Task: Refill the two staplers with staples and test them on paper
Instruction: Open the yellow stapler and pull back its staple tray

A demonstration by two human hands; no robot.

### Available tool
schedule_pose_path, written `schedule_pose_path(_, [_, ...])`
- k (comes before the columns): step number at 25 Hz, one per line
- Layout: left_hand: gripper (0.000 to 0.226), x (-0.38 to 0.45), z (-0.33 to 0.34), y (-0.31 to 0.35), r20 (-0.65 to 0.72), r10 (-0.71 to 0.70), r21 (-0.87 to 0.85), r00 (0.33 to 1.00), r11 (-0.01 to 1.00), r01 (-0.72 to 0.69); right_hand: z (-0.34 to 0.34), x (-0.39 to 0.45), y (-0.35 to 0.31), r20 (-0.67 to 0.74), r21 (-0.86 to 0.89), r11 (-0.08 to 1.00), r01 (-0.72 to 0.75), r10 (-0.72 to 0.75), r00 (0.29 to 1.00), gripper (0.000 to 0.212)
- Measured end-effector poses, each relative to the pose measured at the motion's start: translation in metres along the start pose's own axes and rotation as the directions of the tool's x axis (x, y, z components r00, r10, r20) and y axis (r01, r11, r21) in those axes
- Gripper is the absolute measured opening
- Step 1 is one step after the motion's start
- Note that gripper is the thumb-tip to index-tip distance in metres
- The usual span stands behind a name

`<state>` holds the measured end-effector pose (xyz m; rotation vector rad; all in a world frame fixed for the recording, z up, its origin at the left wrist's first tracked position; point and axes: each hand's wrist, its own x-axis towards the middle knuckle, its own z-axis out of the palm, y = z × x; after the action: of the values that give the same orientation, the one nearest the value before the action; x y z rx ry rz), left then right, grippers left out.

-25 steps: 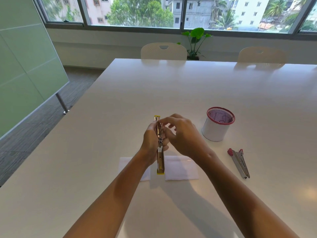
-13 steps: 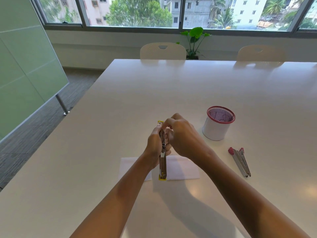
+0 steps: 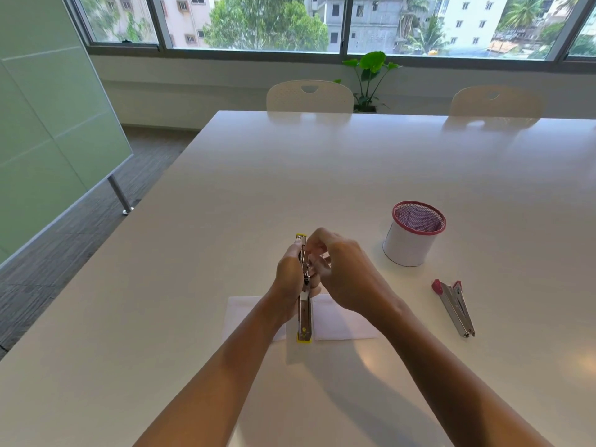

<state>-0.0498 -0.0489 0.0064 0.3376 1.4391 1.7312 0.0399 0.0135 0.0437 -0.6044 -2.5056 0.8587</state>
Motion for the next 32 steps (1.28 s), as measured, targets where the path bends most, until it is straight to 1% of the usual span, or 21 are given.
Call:
schedule_pose_path(2, [0.050,0.002,0.000,-0.002,0.012,0.004,0.002,1.000,1.000,-0.004,-0.004,0.001,0.004,0.044,0.065,0.998,-0.018,0.015,0.999,0.023])
schedule_pose_path(4, [0.053,0.001,0.001,-0.003,0.008,-0.002,0.009,1.000,1.000,0.002,-0.008,0.002,0.007,0.101,0.088,0.996,-0.031,0.022,0.995,0.033])
schedule_pose_path(6, [0.055,-0.001,0.003,-0.001,0.033,0.001,-0.021,0.999,1.000,-0.001,-0.010,0.001,0.007,0.119,0.104,0.994,-0.029,0.017,0.993,0.038])
schedule_pose_path(8, [0.055,-0.003,0.006,0.003,0.045,0.008,-0.075,0.999,0.997,-0.004,-0.011,0.000,0.007,0.112,0.124,0.992,-0.021,0.007,0.994,0.041])
schedule_pose_path(11, [0.050,-0.003,0.009,0.006,0.049,-0.007,-0.156,0.999,0.988,0.014,-0.009,-0.001,0.007,0.078,0.126,0.992,-0.009,-0.001,0.997,0.043])
schedule_pose_path(14, [0.050,0.001,0.007,0.002,0.026,-0.016,-0.135,1.000,0.991,0.019,-0.009,-0.002,0.006,0.038,0.145,0.989,0.002,-0.008,0.999,0.044])
schedule_pose_path(19, [0.047,0.001,0.010,0.001,0.024,-0.014,-0.147,1.000,0.989,0.017,-0.011,-0.007,0.001,-0.022,0.177,0.984,0.026,-0.022,1.000,0.041])
schedule_pose_path(22, [0.046,0.006,0.006,0.000,0.029,-0.024,-0.237,0.999,0.971,0.030,-0.012,-0.011,-0.004,-0.072,0.146,0.985,0.090,-0.080,0.994,0.036])
schedule_pose_path(25, [0.050,0.009,0.000,0.001,0.021,-0.027,-0.240,0.999,0.970,0.031,-0.012,-0.015,-0.009,-0.053,0.151,0.982,0.116,-0.110,0.993,0.034])
schedule_pose_path(29, [0.052,0.010,-0.002,-0.004,0.021,-0.054,-0.274,0.998,0.960,0.058,-0.015,-0.019,-0.011,-0.009,0.186,0.978,0.094,-0.094,0.996,0.024])
schedule_pose_path(30, [0.053,0.010,-0.003,-0.007,0.038,-0.057,-0.274,0.998,0.960,0.065,-0.015,-0.018,-0.010,0.006,0.211,0.975,0.068,-0.071,0.997,0.021])
schedule_pose_path(32, [0.052,0.009,-0.003,-0.008,0.080,-0.052,-0.248,0.995,0.966,0.070,-0.016,-0.013,-0.004,0.047,0.332,0.942,-0.043,0.029,0.998,0.014])
